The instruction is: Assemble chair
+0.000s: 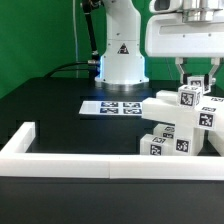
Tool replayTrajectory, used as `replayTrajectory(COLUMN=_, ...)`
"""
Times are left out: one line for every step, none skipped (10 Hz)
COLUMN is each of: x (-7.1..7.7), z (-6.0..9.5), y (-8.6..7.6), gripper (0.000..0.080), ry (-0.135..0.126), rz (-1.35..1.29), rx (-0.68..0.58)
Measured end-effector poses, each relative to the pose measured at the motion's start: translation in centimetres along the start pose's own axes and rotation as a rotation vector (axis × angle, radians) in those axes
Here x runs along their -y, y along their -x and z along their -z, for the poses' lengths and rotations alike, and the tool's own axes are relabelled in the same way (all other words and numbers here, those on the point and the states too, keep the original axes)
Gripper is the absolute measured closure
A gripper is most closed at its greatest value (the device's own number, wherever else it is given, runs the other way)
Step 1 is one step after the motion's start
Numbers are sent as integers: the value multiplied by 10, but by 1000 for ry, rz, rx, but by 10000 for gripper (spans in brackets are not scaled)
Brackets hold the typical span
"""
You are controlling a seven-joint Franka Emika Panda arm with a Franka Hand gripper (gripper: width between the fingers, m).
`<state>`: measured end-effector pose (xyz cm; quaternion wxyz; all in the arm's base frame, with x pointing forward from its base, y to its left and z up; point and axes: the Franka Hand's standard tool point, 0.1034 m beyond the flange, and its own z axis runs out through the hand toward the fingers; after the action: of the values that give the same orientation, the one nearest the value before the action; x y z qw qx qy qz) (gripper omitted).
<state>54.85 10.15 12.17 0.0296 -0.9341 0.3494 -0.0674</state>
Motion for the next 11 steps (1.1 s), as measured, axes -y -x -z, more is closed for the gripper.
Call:
replayTrajectory(x=0, z=0, y=0, gripper=509, ry=0, rz=-79, rx=1)
replayTrajectory(x=0, z=0, y=1, gripper=509, ry=0, rz=-142, rx=1)
replayTrajectory(x=0, z=0, y=1, gripper=509, ry=0, rz=-217, rx=1)
replayTrajectory(x=0, z=0, y=1, gripper=509, ry=0, rz=-252, rx=1)
replayTrajectory(x=1, z=0, y=1, gripper=413, ry=-1, rz=-292, rx=2)
replayTrajectory(x=1, z=0, y=1, gripper=413, ry=0, rz=-266, rx=1)
replayTrajectory(x=2, z=0, y=3, gripper=240, ry=4, rz=-198, rx=1)
replayTrajectory(x=4, z=0, y=5, gripper=240, ry=3, rz=-178, rx=1)
replayTrajectory(x=5, z=0, y=6, gripper=166, ry=-2, rz=-133, rx=-4)
replayTrajectory(x=6, z=0, y=6, gripper=155, ry=-1, rz=18, rx=-11)
replayTrajectory(x=7, z=1, y=6, gripper=155, ry=-3, rz=88, rx=-14)
